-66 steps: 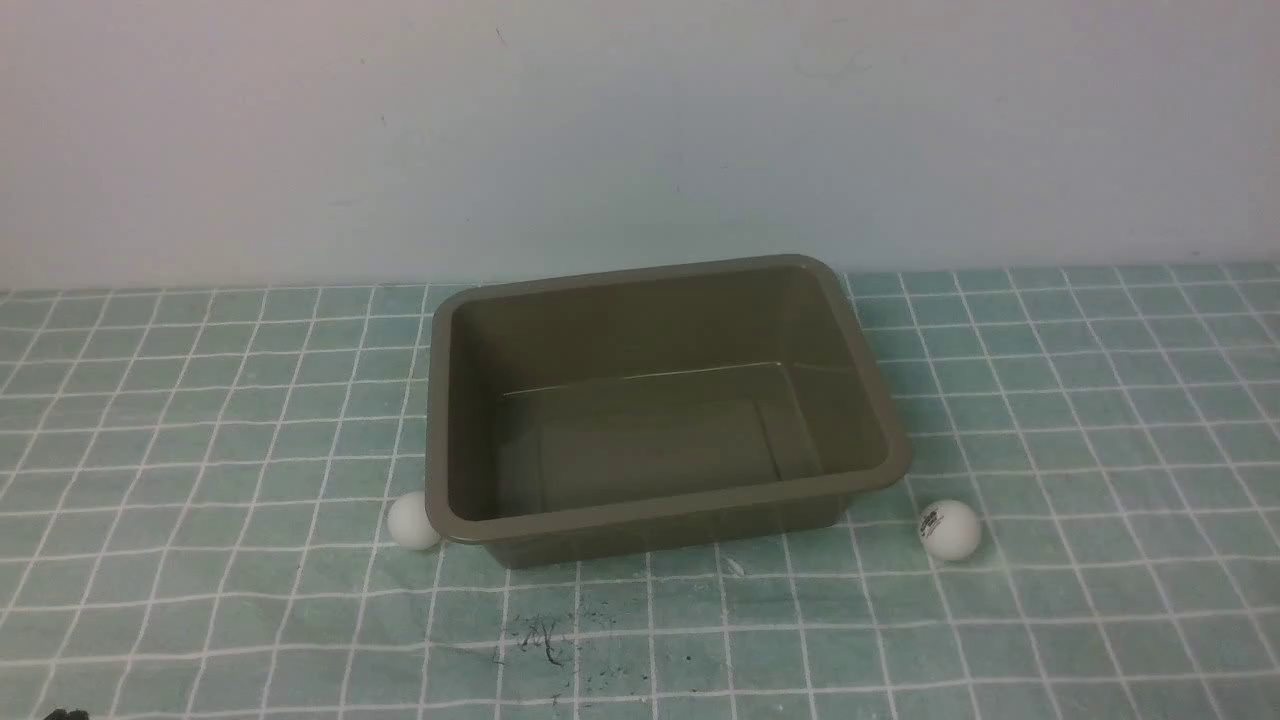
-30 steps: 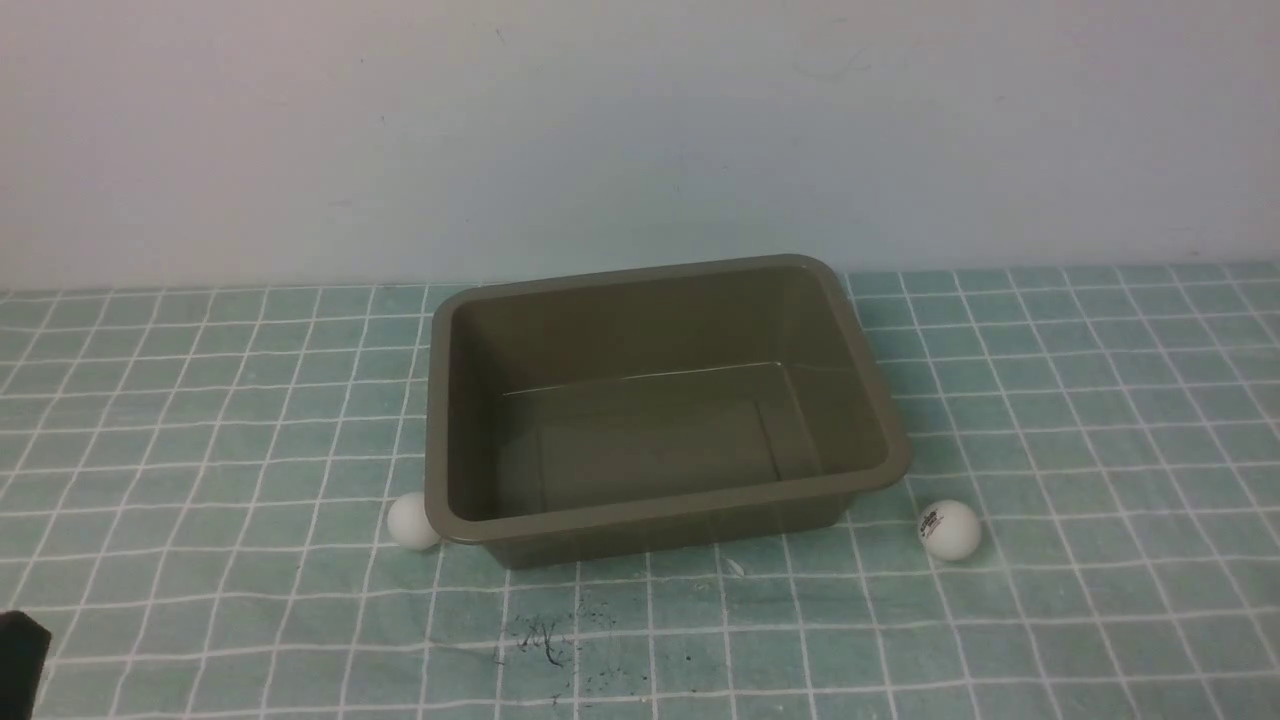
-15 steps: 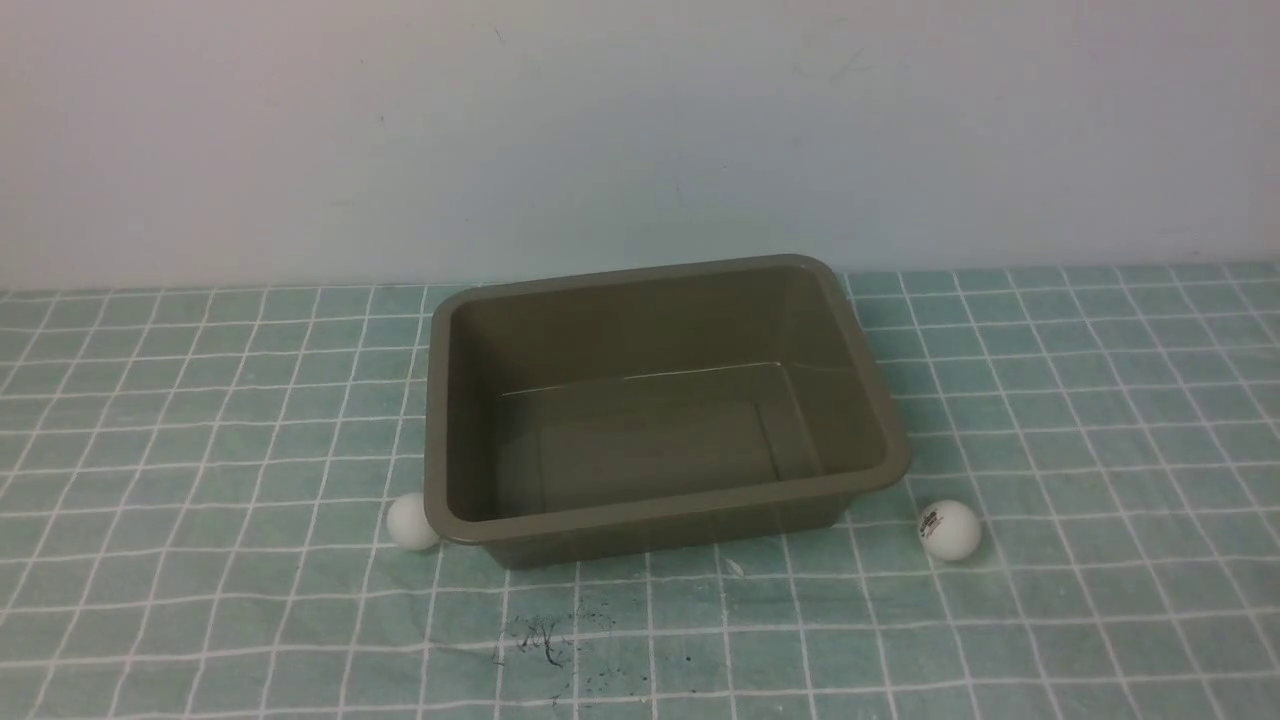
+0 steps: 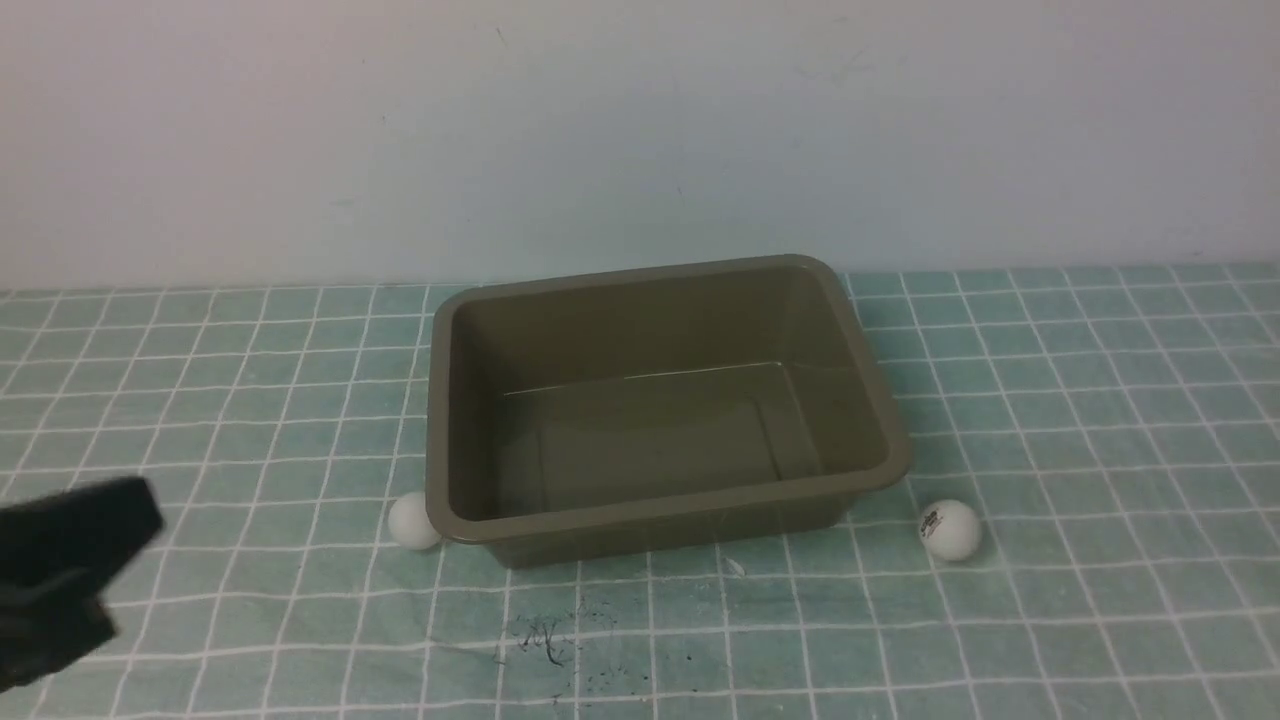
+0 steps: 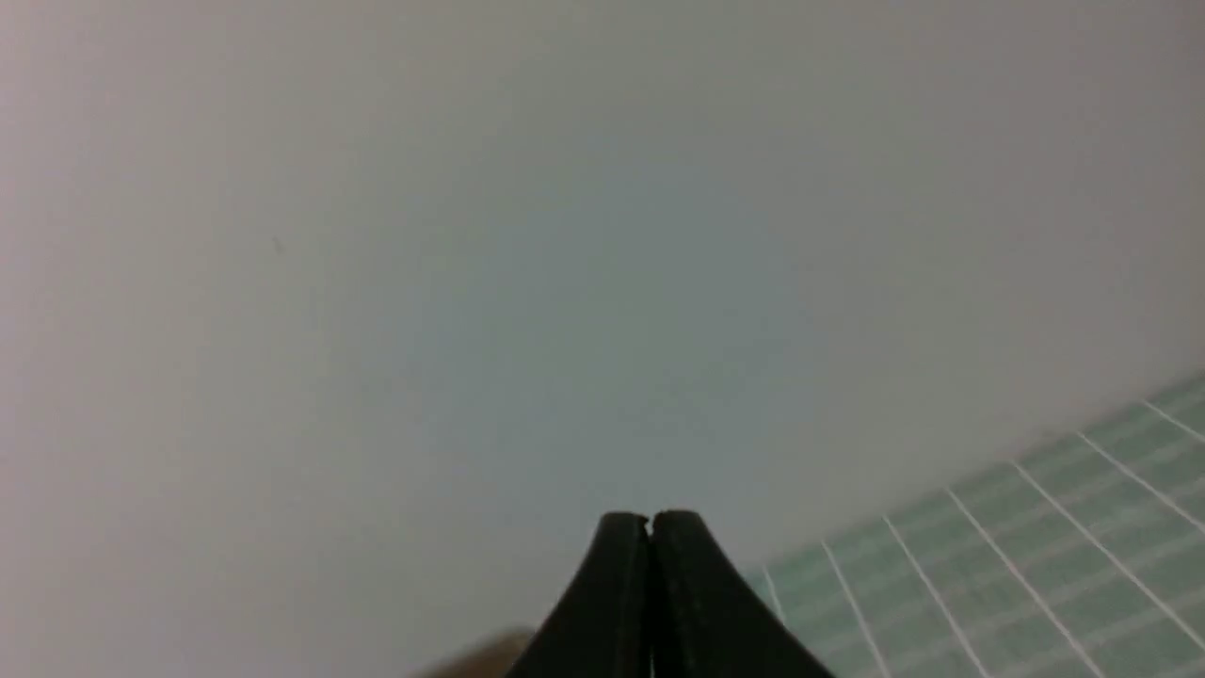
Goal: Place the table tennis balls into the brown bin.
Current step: 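Reach for and grasp a ping pong ball on the table, then release the ping pong ball into the bin and lift the gripper away, then reach for and grasp a ping pong ball on the table beside the basket, then drop the ball into the bin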
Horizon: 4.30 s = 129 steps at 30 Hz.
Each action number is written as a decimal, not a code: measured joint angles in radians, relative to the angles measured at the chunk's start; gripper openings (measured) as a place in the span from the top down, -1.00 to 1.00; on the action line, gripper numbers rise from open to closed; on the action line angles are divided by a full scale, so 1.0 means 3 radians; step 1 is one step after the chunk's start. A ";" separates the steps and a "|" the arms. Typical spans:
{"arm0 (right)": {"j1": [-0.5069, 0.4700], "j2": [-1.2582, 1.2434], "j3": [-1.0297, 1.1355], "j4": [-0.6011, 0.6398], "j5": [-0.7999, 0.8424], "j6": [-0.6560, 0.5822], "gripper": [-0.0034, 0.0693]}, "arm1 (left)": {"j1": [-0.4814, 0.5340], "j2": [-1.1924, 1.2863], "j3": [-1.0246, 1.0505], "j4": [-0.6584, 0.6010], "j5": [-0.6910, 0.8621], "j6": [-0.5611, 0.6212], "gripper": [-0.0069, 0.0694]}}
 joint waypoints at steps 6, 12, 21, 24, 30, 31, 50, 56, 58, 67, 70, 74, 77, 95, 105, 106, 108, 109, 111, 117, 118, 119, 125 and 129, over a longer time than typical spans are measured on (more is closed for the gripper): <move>0.0000 0.1405 -0.1007 0.0280 0.1553 -0.0926 0.93 | 0.0000 0.1364 -0.0478 0.0070 0.0346 0.0363 0.84; 0.0003 0.2616 -0.1510 0.0636 0.2007 -0.1486 0.92 | 0.0000 0.2254 -0.0832 0.0085 0.0317 0.0580 0.84; 0.0630 0.3789 -0.1817 0.0432 0.1499 -0.1592 0.67 | 0.0000 0.2703 -0.1023 0.0243 0.0026 0.0625 0.84; 0.0769 0.4101 -0.1898 0.0342 0.1335 -0.1580 0.48 | 0.0000 0.2721 -0.1023 0.0324 -0.0030 0.0626 0.84; 0.0891 0.4869 -0.2151 0.0277 0.1127 -0.1492 -0.30 | 0.0000 0.2719 -0.1023 0.0426 -0.0041 0.0626 0.78; 0.0891 0.4956 -0.2170 0.0277 0.1118 -0.1483 -0.39 | 0.0000 0.2719 -0.1023 0.0426 -0.0042 0.0626 0.77; 0.0783 0.5034 -0.2201 0.0546 0.1151 -0.1509 -0.09 | 0.0000 0.2722 -0.1023 0.0433 -0.0042 0.0629 0.71; 0.1120 0.4385 -0.2301 0.0657 0.0933 -0.1616 -0.09 | 0.0000 0.2813 -0.1033 0.0423 -0.0148 0.0647 0.70; 0.1294 0.4409 -0.2435 0.0671 0.0872 -0.1651 -0.09 | -0.0008 0.2899 -0.1036 0.0423 -0.0217 0.0693 0.66; 0.1705 0.5256 -0.3490 0.0667 0.1343 -0.1629 -0.36 | -0.0342 0.3472 -0.1046 0.0420 -0.0578 0.0902 0.01; 0.1708 0.5354 -0.3753 0.0588 0.1631 -0.1551 -0.67 | -0.0390 0.3624 -0.1049 0.0410 -0.0838 0.0912 -0.29; 0.1708 0.5278 -0.3894 0.0485 0.1805 -0.1524 -0.82 | -0.0390 0.3790 -0.1055 0.0406 -0.1040 0.0912 -0.51; 0.1709 0.5132 -0.3908 0.0438 0.1860 -0.1522 -0.83 | -0.0390 0.3925 -0.1055 0.0311 -0.1162 0.0912 -0.55; 0.1712 0.4506 -0.3915 0.0386 0.2016 -0.1513 -0.68 | -0.0390 0.4105 -0.1084 -0.0001 -0.1235 0.1012 -0.09; 0.1712 0.3583 -0.3915 -0.0188 0.2631 -0.1169 0.13 | -0.0118 0.3280 -0.1083 0.0254 -0.0689 0.0984 -0.11; 0.1712 0.3331 -0.3881 -0.0279 0.2658 -0.1062 0.35 | -0.0121 0.3101 -0.1139 0.0222 -0.0618 0.0996 -0.11; 0.1712 0.3013 -0.3732 -0.0329 0.2610 -0.0981 0.62 | -0.0163 0.2950 -0.1277 0.0168 -0.0493 0.1021 -0.11; 0.1712 0.3013 -0.3709 -0.0329 0.2597 -0.0975 0.64 | -0.0176 0.2940 -0.1294 0.0161 -0.0467 0.1021 -0.11; 0.1712 0.2660 -0.3421 -0.0336 0.2382 -0.0934 0.83 | -0.0251 0.2893 -0.1464 0.0120 -0.0348 0.1009 -0.11; 0.1712 0.1595 -0.2073 -0.0339 0.1095 -0.0846 0.94 | -0.0653 0.3136 -0.1990 0.0100 -0.0186 0.0886 -0.11; 0.1712 0.1495 -0.1921 -0.0339 0.0942 -0.0842 0.94 | -0.0700 0.3187 -0.2033 0.0097 -0.0186 0.0878 -0.11; 0.1712 0.1271 -0.1567 -0.0339 0.0596 -0.0842 0.94 | -0.0815 0.3325 -0.2143 0.0098 -0.0186 0.0874 -0.11; 0.1712 0.0502 -0.0330 -0.0363 -0.0455 -0.0842 0.94 | -0.0969 0.4016 -0.2531 0.0221 0.0123 0.0631 -0.45; 0.1712 0.0182 0.0042 -0.0363 -0.0644 -0.0842 0.94 | -0.0966 0.4234 -0.2780 0.0483 0.0344 0.0373 -0.63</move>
